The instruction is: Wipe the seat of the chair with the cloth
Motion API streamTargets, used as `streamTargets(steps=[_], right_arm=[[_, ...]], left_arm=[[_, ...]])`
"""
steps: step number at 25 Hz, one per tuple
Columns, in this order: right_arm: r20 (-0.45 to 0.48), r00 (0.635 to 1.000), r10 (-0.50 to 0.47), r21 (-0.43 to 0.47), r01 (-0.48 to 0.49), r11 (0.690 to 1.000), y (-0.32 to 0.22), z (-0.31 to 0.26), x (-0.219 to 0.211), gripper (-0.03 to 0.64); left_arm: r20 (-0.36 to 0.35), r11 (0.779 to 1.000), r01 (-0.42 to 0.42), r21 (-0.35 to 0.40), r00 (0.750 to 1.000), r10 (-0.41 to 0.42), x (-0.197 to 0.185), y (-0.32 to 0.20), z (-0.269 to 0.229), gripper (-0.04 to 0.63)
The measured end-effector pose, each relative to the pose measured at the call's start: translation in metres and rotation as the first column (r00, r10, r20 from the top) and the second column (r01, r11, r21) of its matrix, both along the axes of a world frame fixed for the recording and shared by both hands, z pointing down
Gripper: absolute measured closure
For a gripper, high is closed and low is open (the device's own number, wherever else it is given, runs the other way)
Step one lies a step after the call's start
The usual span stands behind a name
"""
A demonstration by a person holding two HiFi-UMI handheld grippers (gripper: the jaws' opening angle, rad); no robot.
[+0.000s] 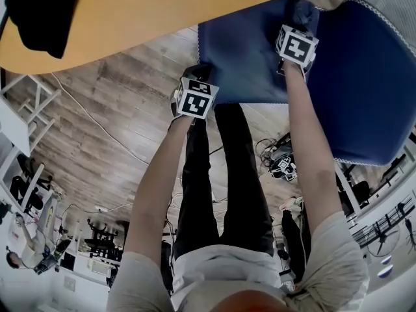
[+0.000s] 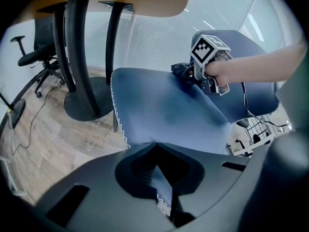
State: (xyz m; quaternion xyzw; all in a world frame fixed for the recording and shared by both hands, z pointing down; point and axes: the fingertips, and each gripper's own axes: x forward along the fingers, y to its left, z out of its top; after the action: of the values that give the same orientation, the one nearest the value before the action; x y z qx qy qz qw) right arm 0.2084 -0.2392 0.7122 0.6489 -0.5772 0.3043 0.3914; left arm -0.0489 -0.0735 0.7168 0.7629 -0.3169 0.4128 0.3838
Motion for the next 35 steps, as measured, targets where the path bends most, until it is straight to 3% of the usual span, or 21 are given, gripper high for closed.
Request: streamTargets(steps=[6,17,35], right_arm=[[-0.007,0.995,-0.097,-0.002,0.097,0.995,-0.006,-0.003,-0.037,0.545],[-0.049,0.989,-0.138,-0.026,0.137,0.990,-0.010,0.002,-0.048,0.546],[0.090,0.944,-0.317,0.040,0.314,0.948,-0.012,-0.008,-0.173,0.545]], left_arm=[[0.014,0.999,0.007,0.032,1.000,-0.007,0.006,-0.002,-0.007,0.568],[-0.008,0.999,0.030,0.023,1.000,-0.029,-0.002,0.011,-0.007,0.568],[-0.048,0.998,0.052,0.046,0.998,-0.049,0.001,0.010,-0.007,0.568]])
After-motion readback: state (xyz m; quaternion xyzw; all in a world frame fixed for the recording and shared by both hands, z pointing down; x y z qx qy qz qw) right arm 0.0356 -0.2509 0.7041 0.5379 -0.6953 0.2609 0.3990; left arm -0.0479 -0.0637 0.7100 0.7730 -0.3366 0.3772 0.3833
